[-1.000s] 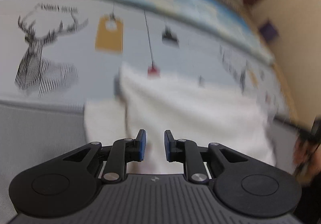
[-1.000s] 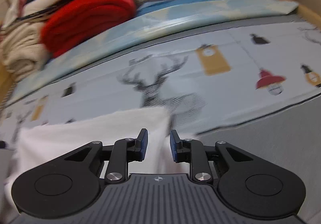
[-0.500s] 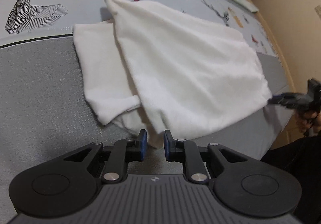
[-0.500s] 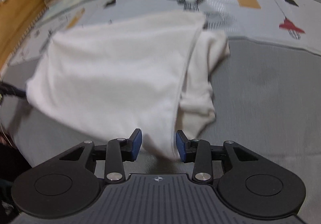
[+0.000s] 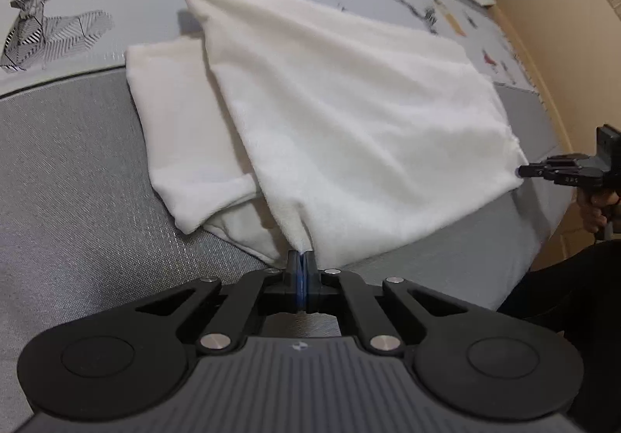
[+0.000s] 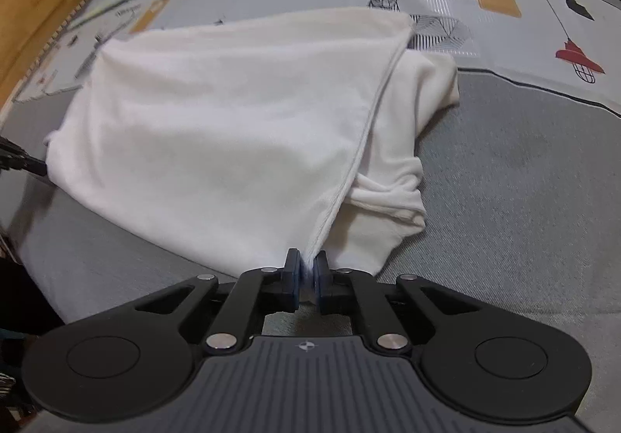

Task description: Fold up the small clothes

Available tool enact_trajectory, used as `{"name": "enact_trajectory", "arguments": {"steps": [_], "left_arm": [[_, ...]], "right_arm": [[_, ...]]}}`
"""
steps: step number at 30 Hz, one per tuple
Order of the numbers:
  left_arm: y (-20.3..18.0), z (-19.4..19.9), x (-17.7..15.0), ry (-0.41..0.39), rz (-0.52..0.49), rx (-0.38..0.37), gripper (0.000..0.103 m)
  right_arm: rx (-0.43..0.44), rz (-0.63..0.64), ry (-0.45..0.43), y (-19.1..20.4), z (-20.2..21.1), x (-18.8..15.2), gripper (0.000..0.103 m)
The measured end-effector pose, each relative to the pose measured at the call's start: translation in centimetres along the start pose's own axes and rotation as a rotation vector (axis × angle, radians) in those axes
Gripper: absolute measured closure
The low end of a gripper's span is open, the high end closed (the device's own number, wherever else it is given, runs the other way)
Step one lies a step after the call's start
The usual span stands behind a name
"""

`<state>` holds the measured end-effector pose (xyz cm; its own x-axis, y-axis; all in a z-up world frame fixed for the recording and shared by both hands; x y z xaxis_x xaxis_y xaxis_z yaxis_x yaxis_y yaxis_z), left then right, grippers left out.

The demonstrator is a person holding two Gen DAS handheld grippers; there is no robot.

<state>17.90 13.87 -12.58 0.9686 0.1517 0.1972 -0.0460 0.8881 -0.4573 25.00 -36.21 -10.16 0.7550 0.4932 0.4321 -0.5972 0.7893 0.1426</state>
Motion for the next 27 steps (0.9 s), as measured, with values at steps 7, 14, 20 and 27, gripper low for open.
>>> {"name": "enact_trajectory", "arguments": {"steps": [7,14,20,27], "left_arm": [[0.2,-0.9,-0.6,0.010,-0.007,0.068,0.102],[-0.3,-1.3,-0.5,0.005,-0.023,0.046,0.102],[-0.4,-1.5,-0.7,0.002,-0.054,0.077,0.103],[-0.4,3.8,0.3,-0.075,-0.036,0.050,0.103]], "right_arm": [[-0.018,-0.002,-0.008,0.0,0.8,0.0,0.097],[-0.043,0.009,0.027,0.1,0.2,-0.2,0.096],[-0.047,0.014,0.028,0.0,0.2,-0.1,0.096],[-0.038,-0.021,-0.076,-0.4,3.2,0.9,0.098]]}}
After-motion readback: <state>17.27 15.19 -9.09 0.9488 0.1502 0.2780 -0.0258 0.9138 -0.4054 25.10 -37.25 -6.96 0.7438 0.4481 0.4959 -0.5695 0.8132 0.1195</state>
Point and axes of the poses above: each gripper's, at about its wrist camera, not at the fingertips, and z roughly against the way its jaws point, y to its left, x to its top, the point moved 8 cm from there along -z, roughly the way its jaws point, and after that the axes turned 13 degrees about z, right-handed, at the moved point
